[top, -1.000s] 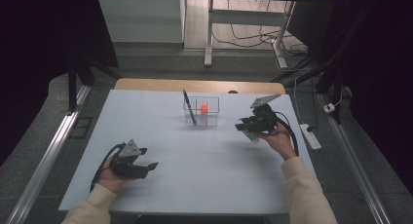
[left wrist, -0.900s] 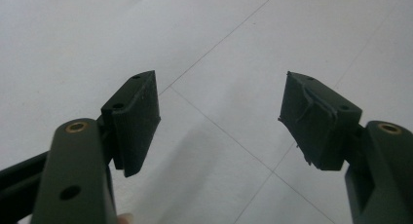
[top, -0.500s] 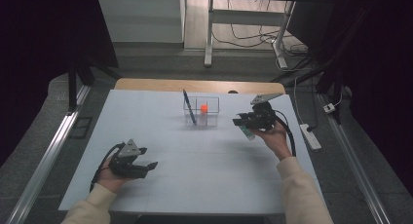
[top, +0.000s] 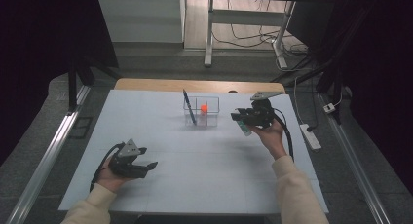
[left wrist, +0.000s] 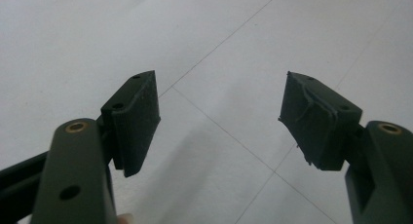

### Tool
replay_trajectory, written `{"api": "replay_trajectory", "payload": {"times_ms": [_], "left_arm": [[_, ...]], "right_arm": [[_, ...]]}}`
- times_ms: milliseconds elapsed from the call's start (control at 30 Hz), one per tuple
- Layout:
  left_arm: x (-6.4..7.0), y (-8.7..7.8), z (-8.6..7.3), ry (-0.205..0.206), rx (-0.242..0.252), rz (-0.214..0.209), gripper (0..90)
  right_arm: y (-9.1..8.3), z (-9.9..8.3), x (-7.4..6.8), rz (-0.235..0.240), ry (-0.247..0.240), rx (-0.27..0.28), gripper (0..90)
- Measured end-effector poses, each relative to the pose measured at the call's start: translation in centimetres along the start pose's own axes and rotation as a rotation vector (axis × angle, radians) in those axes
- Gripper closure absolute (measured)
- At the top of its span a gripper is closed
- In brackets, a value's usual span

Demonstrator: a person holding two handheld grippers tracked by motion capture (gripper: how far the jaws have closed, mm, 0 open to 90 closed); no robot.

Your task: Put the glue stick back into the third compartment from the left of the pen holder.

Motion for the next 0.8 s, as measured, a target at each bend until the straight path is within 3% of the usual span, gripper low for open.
{"api": "replay_trajectory", "payload": {"times_ms": [800], "left_arm": [[-0.2,-0.2,0.0,-0.003,0.008,0.001,30.1]], "right_arm": [[0.9,3.7,-1.3,-0.03,0.026,0.095,65.3]]}}
Point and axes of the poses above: each handheld gripper's, and its own axes: y roughly forward along the jaws, z roughly out of its top, x roughly to its right, the point moved 8 cm from there along y, roughly forward along the jaws, and after that the axes turned 1 degree about -x, right-handed, at the moved point
